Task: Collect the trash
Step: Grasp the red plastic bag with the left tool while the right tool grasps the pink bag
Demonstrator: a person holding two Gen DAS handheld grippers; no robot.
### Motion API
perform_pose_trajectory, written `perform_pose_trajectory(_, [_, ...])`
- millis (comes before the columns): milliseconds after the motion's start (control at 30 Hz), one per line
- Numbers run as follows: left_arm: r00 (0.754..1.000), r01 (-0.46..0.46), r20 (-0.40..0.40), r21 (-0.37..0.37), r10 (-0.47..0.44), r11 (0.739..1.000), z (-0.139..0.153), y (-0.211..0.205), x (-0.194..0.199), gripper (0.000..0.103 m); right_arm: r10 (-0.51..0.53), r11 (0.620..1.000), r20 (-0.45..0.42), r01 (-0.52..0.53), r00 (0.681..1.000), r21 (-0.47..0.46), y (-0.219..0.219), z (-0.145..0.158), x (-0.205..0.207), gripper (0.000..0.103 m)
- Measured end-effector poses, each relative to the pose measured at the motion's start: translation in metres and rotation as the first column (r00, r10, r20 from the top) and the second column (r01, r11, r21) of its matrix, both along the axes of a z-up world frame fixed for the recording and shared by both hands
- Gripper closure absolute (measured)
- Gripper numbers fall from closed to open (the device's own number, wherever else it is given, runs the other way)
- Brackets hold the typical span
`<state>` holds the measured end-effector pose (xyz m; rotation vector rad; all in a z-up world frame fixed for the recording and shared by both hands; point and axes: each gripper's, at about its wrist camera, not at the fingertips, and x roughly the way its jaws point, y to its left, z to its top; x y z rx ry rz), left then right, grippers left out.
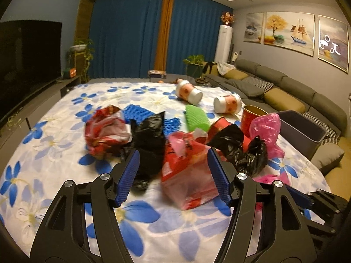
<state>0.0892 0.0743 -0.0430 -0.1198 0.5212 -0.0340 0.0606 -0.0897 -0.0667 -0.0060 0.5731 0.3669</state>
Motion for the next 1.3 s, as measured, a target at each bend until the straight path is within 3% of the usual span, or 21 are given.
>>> perform_pose_trajectory(233, [0.999,0.022,-0.049,-0.027,-0.023,0.999,-0.005,-0.010,0.030,0.044,-0.038,0.999,0.020,0.038,0.999,0.020,-0.019,0.003,-0.001,0.080])
perform_pose_trajectory(333, [0.996,0.043,-0.082,-0.047,-0.046,0.998,-0.008,-0.013,0.040,0.055,-0.045,0.999,0.016,0.045,0.999,0.030,-0.023,0.002,0.000,0.080])
perform_pose_trajectory(500, [0.987,0.072,-0.136,-0.061,-0.080,0.995,-0.017,-0.018,0.051,0.087,-0.058,0.997,0.016,0.058,0.998,0.041,-0.030,0.003,0.001,0.080])
perform_pose_trajectory(600, [0.985,0.086,-0.143,-0.074,-0.096,0.994,-0.020,-0.019,0.052,0.100,-0.066,0.997,0.017,0.065,0.998,0.045,-0.033,0.003,0.000,0.080])
perform_pose_trajectory(900, [0.992,0.101,-0.074,-0.063,-0.105,0.993,-0.010,-0.020,0.031,0.103,-0.080,0.996,0.027,0.078,0.996,0.050,-0.035,0.008,-0.004,0.080])
perform_pose_trajectory(1300, [0.989,0.108,0.112,-0.073,-0.099,0.992,0.055,-0.011,-0.016,0.103,-0.087,0.995,0.082,0.083,0.993,0.059,-0.040,0.027,-0.009,0.080])
